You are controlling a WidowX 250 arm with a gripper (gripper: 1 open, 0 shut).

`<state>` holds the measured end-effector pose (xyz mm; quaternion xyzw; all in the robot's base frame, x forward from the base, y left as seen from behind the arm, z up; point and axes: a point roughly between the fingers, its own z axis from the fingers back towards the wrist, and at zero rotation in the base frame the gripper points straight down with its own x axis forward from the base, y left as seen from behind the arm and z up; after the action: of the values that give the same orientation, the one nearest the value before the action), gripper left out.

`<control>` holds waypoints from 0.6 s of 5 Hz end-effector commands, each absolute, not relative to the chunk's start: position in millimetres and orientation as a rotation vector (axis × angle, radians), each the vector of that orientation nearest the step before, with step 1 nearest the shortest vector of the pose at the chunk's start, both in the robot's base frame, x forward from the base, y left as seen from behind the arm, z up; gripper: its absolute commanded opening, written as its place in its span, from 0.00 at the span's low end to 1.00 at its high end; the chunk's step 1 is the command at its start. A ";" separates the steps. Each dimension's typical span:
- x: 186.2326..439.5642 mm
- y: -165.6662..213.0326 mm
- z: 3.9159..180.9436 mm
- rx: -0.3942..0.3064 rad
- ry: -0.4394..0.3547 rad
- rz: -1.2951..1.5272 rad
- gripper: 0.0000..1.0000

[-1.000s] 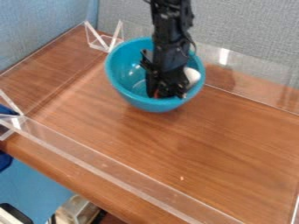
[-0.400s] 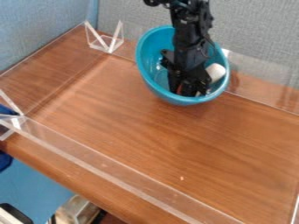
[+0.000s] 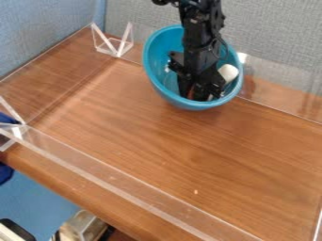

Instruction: Put the mushroom in the blue bowl

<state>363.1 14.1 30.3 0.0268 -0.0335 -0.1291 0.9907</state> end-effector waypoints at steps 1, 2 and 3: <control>354.9 22.7 15.4 0.053 0.000 -0.208 0.00; 345.5 27.0 7.5 0.052 0.010 -0.177 0.00; 335.9 31.4 2.9 0.051 0.019 -0.145 0.00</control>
<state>359.2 14.9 25.5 0.0274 -0.0380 -0.0976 0.9941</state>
